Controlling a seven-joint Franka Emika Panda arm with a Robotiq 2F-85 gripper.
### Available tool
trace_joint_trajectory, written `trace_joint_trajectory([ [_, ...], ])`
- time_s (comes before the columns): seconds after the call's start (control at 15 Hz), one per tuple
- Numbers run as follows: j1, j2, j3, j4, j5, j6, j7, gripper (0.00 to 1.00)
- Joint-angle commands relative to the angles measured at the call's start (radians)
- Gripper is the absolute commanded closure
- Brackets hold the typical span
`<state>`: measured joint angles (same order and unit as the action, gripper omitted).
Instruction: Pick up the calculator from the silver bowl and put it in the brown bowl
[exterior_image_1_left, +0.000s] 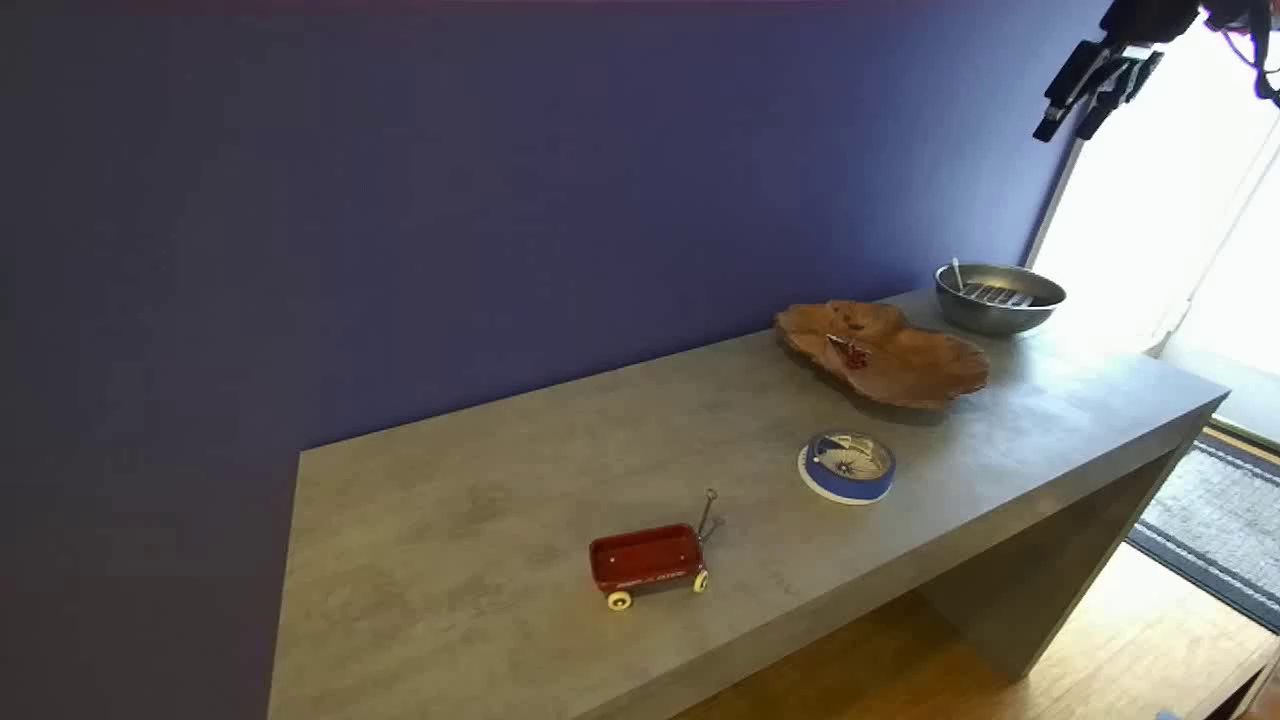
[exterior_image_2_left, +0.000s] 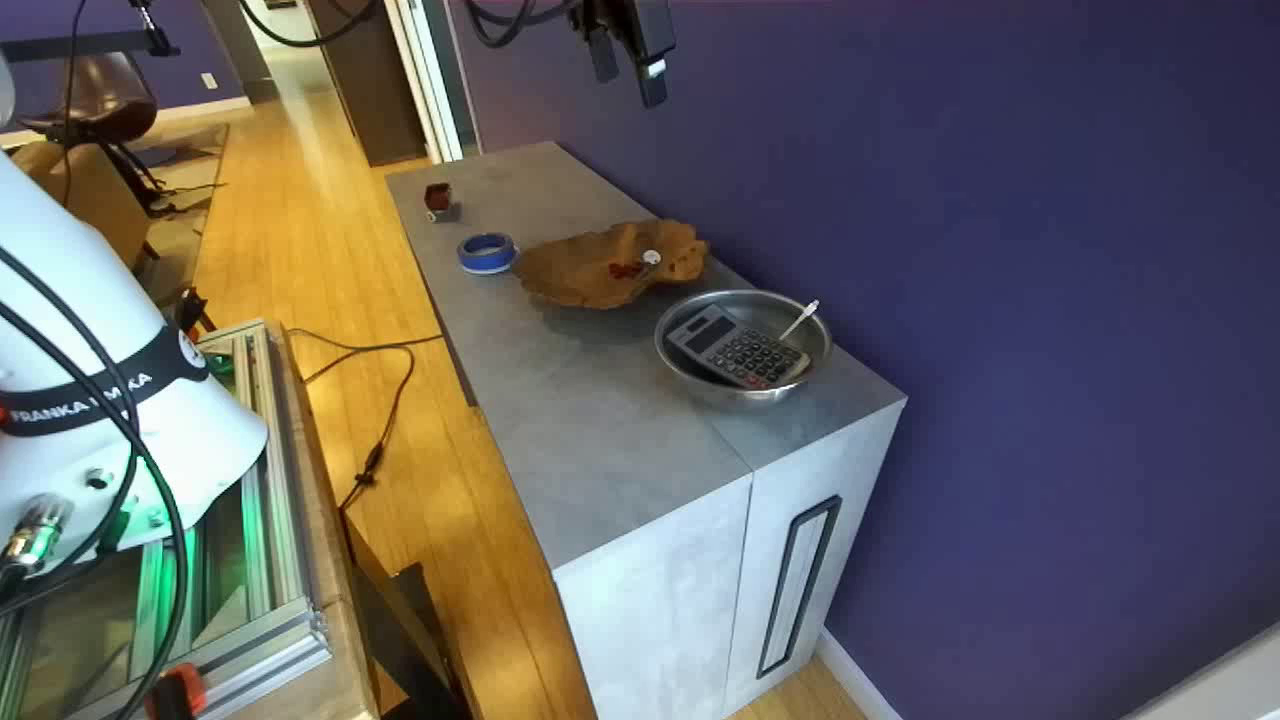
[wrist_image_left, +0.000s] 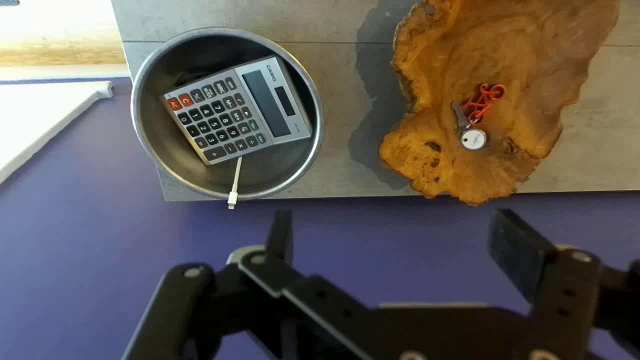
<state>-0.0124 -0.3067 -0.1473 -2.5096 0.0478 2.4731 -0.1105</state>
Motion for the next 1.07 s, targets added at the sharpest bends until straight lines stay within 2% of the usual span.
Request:
trace_joint_trajectory([
  [0.0, -0.015, 0.0, 0.015, 0.002, 0.007, -0.003, -0.004, 0.0],
  [0.6, -0.015, 0.0, 0.015, 0.002, 0.007, -0.003, -0.004, 0.0],
  [0.73, -0.017, 0.036, -0.029, 0.032, 0.072, -0.027, -0.033, 0.0],
  [0.87, -0.012, 0.097, -0.099, 0.066, 0.179, -0.059, -0.119, 0.0],
  [1.0, -0.038, 0.172, -0.148, 0.11, 0.262, -0.108, -0.158, 0.0],
])
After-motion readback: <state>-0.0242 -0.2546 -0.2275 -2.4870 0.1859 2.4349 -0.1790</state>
